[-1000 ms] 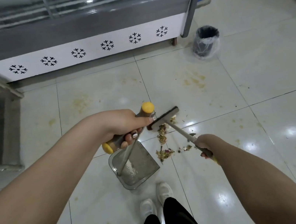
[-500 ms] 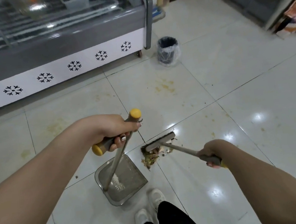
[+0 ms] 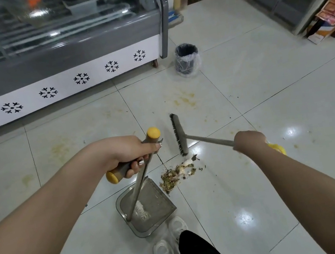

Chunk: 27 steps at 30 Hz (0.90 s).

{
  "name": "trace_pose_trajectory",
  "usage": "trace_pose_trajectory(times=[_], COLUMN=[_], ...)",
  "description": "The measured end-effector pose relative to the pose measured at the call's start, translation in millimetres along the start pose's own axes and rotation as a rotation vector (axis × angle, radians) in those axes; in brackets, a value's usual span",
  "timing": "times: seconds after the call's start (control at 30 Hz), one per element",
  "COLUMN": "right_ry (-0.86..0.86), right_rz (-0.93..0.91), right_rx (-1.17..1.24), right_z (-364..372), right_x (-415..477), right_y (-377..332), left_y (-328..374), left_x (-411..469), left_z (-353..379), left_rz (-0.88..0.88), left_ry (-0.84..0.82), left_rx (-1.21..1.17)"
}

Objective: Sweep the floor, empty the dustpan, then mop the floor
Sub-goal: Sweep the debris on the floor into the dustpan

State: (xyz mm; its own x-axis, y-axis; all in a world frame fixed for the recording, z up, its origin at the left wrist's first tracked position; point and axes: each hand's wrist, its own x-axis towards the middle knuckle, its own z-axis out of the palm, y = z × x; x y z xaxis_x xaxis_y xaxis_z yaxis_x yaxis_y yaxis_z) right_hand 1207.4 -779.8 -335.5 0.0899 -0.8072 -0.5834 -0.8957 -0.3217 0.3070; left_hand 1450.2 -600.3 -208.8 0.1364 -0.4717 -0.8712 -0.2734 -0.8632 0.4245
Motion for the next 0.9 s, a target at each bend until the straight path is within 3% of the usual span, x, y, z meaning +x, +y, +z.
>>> trace_pose_trajectory(times=[0.17, 0.37, 0.43, 0.53, 0.6, 0.77, 0.9], right_ry=[-0.031, -0.241, -0.393, -0.692, -0.784, -0.841, -0.836], right_rz=[0.030, 0.034, 0.044, 0.131, 0.221, 0.459, 0.478], right_rx=[-0.156, 0.023, 0.128, 0.585, 0.847, 1.590, 1.804], right_z=[20.1, 65.1, 62.8, 65.5, 79.1, 122.2, 132.4], right_x=[7.2, 9.7, 3.9, 1.2, 3.5, -1.0, -5.5], right_y=[-16.7, -29.2, -32.7, -37.1, -33.1, -19.8, -18.6], left_y=[0.0, 1.3, 1.0, -2.5, -6.4, -15.0, -19.1], left_x=[2.8, 8.7, 10.3, 12.3, 13.7, 15.9, 17.0], left_z=[-1.6, 1.1, 3.2, 4.7, 5.3, 7.9, 13.3], left_rz=[-0.004, 0.003, 0.009, -0.002, -0.010, -0.014, -0.023], left_ry=[0.010, -0.014, -0.021, -0.031, -0.029, -0.030, -0.035], left_rx=[-0.025, 0.004, 0.018, 0.018, 0.024, 0.030, 0.041])
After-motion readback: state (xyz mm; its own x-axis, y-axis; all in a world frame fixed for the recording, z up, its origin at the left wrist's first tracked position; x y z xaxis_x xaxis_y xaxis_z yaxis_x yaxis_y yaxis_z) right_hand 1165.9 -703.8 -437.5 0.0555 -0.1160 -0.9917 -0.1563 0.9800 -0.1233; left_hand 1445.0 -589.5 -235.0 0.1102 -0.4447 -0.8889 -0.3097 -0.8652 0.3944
